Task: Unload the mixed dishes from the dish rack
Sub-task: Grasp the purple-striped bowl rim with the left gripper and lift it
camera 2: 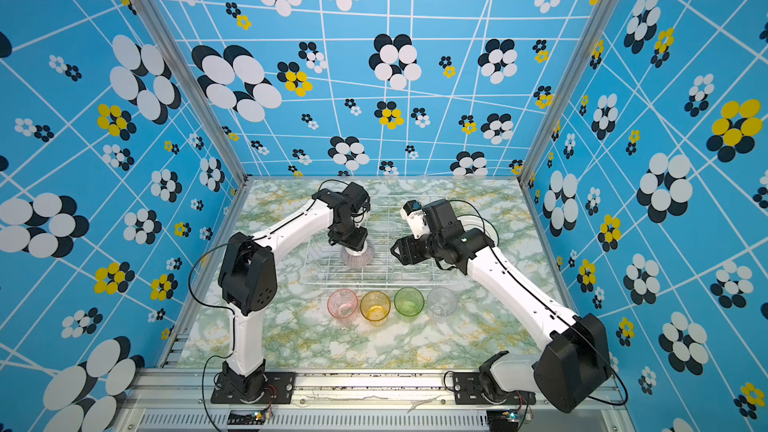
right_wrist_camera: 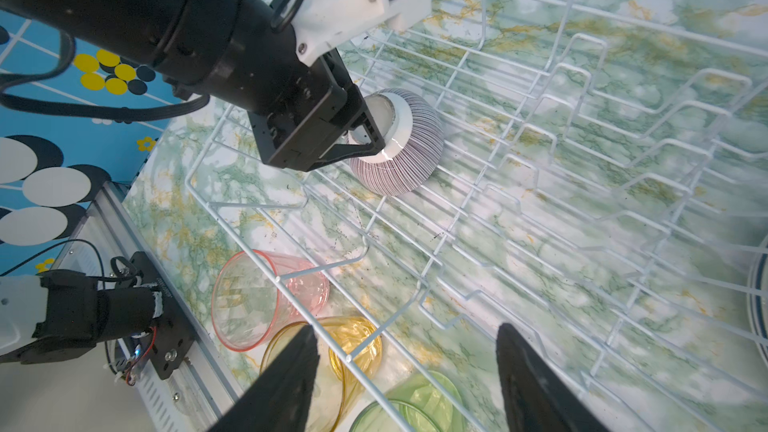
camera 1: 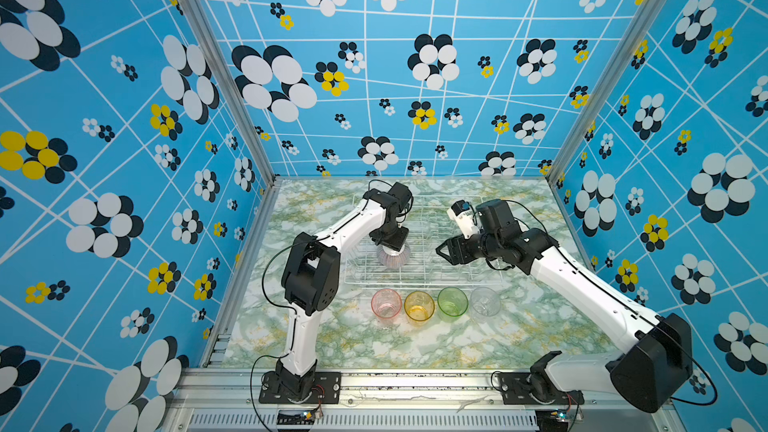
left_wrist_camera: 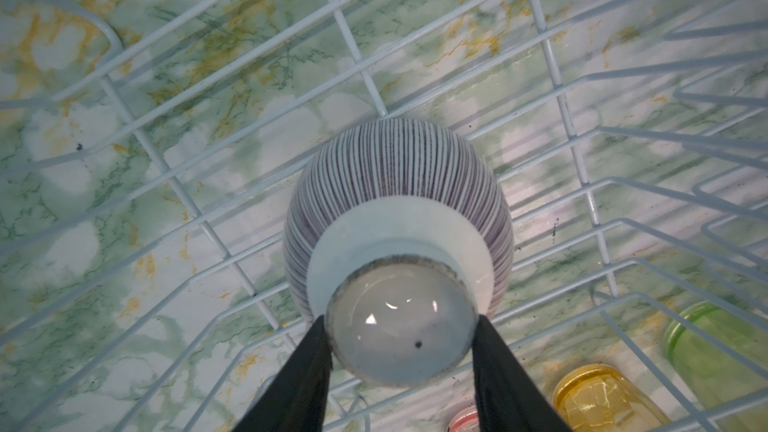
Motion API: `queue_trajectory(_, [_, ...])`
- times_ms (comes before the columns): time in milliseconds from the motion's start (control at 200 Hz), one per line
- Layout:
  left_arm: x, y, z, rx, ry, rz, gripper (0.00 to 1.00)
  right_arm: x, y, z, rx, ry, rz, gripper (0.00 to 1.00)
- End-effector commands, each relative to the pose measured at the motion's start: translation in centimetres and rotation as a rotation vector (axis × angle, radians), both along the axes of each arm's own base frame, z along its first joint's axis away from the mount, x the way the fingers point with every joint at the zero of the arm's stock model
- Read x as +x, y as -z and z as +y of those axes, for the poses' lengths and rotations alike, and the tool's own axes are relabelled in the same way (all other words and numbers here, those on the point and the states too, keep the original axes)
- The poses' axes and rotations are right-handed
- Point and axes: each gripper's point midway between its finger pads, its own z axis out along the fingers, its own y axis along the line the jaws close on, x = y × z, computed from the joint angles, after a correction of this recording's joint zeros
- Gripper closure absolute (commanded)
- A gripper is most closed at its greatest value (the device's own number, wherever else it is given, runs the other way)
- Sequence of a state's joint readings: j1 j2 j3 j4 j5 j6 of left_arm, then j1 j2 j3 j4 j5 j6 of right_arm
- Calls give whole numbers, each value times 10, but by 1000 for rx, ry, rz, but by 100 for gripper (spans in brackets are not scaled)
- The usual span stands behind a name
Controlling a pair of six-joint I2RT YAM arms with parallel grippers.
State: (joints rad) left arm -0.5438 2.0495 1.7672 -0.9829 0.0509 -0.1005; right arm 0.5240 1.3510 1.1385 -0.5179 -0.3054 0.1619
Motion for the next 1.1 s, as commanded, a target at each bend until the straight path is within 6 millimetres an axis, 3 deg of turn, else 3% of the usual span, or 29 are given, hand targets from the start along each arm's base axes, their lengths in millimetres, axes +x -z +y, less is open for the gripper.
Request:
queue_trajectory(0, [-4, -4, -1, -77, -7, 27, 63, 1, 6, 16, 87, -23, 53, 30])
queue_trajectory(415, [-2, -15, 6, -146, -35, 14, 63, 6, 29, 38, 166, -45, 173, 30])
queue_trajectory(500, [2, -19, 10, -116, -39, -22, 58, 7, 30, 38, 161, -41, 171, 30])
queue_trajectory(760, [30, -42, 2, -107, -45, -146, 41, 21, 23, 5, 32, 69, 94, 30])
queue_trajectory(815, [38, -45, -3, -96, -41, -166, 33, 21, 20, 0, 22, 78, 89, 30])
queue_trajectory(950, [53, -49, -23, -87, -7, -208, 35, 26, 9, -17, 23, 119, 63, 29])
queue_trajectory(1095, [63, -39, -38, -70, 17, -193, 35, 31, 0, -31, 29, 155, 47, 29])
